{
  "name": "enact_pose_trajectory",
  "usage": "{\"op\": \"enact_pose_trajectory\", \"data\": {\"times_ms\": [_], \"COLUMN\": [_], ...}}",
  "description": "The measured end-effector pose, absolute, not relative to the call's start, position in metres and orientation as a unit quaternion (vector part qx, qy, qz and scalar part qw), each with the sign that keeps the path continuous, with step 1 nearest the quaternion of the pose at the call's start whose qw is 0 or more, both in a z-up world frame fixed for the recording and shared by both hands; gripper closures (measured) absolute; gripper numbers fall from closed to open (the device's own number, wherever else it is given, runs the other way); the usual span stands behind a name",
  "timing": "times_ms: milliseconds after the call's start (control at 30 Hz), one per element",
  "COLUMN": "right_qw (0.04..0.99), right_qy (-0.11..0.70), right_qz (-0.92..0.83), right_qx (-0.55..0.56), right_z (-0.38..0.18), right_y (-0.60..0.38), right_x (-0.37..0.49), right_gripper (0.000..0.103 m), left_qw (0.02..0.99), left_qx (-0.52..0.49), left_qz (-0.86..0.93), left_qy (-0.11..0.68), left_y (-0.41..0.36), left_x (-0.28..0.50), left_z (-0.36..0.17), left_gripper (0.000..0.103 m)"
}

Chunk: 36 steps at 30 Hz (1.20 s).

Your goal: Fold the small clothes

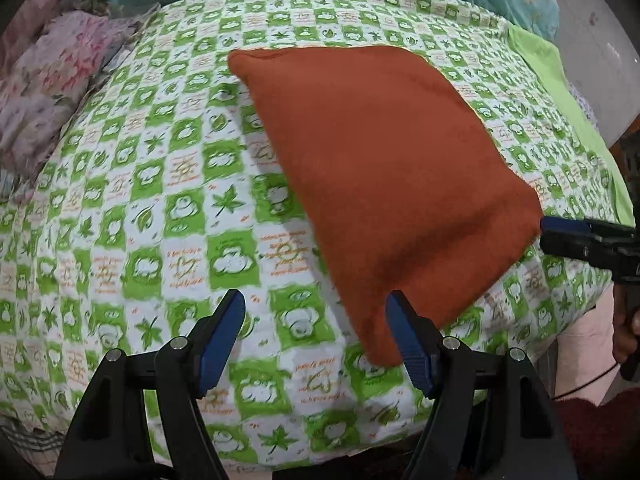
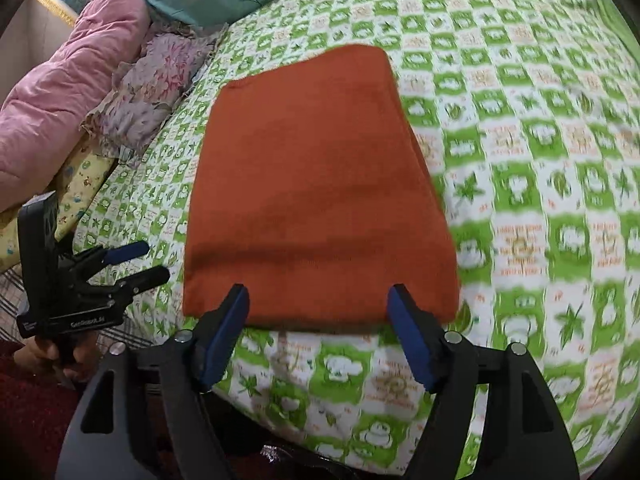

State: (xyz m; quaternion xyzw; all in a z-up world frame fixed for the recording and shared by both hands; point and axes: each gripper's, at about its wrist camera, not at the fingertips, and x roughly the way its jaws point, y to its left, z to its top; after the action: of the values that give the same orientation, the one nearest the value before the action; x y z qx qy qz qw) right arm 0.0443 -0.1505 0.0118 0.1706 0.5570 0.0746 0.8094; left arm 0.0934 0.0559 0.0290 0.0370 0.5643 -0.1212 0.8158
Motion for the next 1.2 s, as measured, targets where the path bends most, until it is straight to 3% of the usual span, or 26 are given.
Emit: {"op": "enact_pose_trajectory", "data": {"times_ms": [167,467,567,1200], "right_qw": [0.811,0.828,0.824,0.876], "right_qy": [0.548,0.518,0.517,0.472], "right_qz": [0.093,0.213,0.230,0.095], "right_qx": [0.180,0.034,0.016,-0.001], "right_z": [0.014,0.040,0.051,0.042], "right_y": [-0.161,-0.169,-0.172,-0.133], "right_x": [0.049,0.075,0.078,0.078], "right_gripper": [0.030,0.024,0.019,0.016], "left_qw": [0.826,0.835,0.834,0.870], "left_qx": [0.023,-0.037,-0.049,0.015], "left_qz": [-0.103,0.041,0.062,-0.001], "left_qy": [0.553,0.547,0.546,0.494], "left_y": [0.040,0.019,0.017,0.027], "left_x": [0.103,0.082,0.075,0.107], "left_z": [0.032,0.048,0.053,0.035], "left_gripper": [0.030,0.030,0.024,0.022]}}
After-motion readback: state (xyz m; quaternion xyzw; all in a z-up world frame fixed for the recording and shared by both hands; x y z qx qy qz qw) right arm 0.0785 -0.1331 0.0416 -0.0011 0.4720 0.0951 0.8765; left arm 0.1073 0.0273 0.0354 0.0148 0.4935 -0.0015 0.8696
